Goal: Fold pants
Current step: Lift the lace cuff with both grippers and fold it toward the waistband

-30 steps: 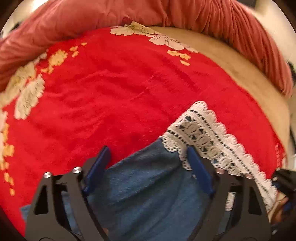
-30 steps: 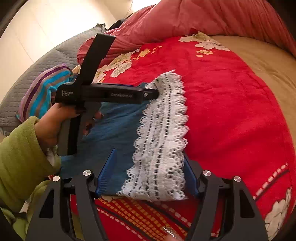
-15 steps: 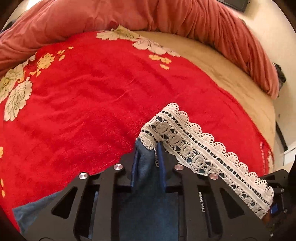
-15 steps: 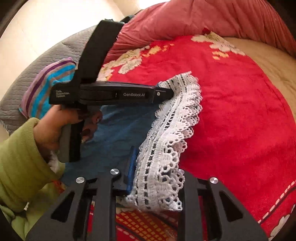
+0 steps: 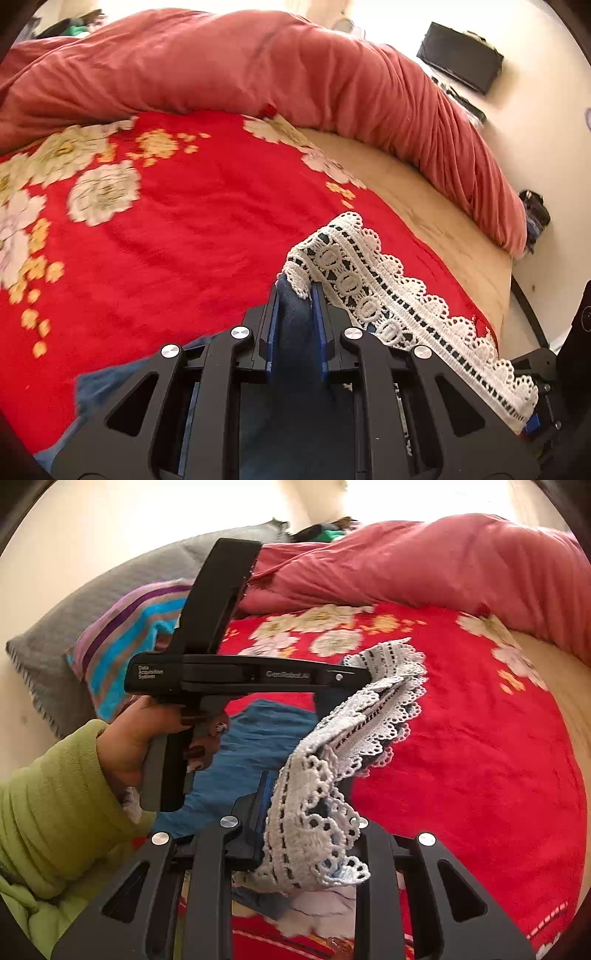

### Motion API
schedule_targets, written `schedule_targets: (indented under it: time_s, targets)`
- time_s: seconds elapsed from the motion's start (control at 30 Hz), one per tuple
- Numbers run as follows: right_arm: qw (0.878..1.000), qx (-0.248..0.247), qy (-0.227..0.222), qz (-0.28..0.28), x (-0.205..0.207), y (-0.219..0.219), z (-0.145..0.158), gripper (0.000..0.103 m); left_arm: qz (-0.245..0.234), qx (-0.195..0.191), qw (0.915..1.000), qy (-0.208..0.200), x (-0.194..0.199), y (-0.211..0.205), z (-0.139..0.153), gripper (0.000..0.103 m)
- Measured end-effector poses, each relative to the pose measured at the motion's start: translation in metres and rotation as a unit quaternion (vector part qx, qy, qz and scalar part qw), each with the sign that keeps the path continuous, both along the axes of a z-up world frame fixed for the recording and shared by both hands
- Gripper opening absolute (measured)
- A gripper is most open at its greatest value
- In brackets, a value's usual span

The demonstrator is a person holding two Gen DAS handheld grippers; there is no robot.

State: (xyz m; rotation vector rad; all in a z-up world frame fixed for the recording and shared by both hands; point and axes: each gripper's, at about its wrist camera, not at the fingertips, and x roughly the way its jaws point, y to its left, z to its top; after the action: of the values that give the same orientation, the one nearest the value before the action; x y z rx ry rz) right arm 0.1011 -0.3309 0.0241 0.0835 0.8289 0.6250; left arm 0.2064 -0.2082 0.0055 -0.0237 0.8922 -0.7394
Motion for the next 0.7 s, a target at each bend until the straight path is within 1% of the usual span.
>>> schedule_targets:
  time_s: [0.13, 0.2, 0.3, 0.4, 0.43, 0.5, 0.53, 0.6, 0.67, 0.7]
  targets:
    - [0.999, -0.020, 0.011, 0.027, 0.003, 0.033, -0.006, 0.022, 0.034, 0.007, 0.9994, -0.003, -0.003, 0.027, -0.007, 0.013]
    - [0.999, -0.028, 0.020, 0.037, 0.004, 0.046, -0.011, 0.022, 0.060, 0.003, 0.9982, 0.005, -0.002, 0.045, -0.013, 0.013]
    - [0.996, -0.059, 0.023, 0.056, 0.002, 0.073, -0.021, 0.022, 0.109, -0.030, 0.9931, 0.032, 0.000, 0.085, -0.017, 0.013]
    - [0.993, -0.091, 0.014, 0.077, -0.005, 0.096, -0.026, 0.022, 0.158, -0.054, 0.9854, 0.033, -0.007, 0.127, -0.014, 0.014]
    - [0.991, -0.104, 0.007, 0.086, -0.008, 0.105, -0.027, 0.024, 0.174, -0.063, 0.9823, 0.032, -0.012, 0.142, -0.012, 0.016]
    - [0.987, -0.128, -0.005, 0.102, -0.013, 0.122, -0.029, 0.024, 0.197, -0.082, 0.9766, 0.027, -0.023, 0.169, -0.006, 0.026]
    - [0.985, -0.136, -0.009, 0.108, -0.015, 0.128, -0.031, 0.024, 0.209, -0.089, 0.9735, 0.025, -0.029, 0.182, -0.004, 0.028]
    - [0.980, -0.151, -0.009, 0.129, -0.019, 0.144, -0.036, 0.025, 0.228, -0.093, 0.9690, 0.027, -0.038, 0.201, -0.003, 0.033]
    - [0.977, -0.155, -0.001, 0.147, -0.024, 0.156, -0.043, 0.032, 0.246, -0.095, 0.9641, 0.032, -0.047, 0.220, -0.007, 0.039]
    - [0.975, -0.157, 0.001, 0.160, -0.028, 0.163, -0.045, 0.040, 0.252, -0.097, 0.9621, 0.035, -0.051, 0.226, -0.009, 0.040]
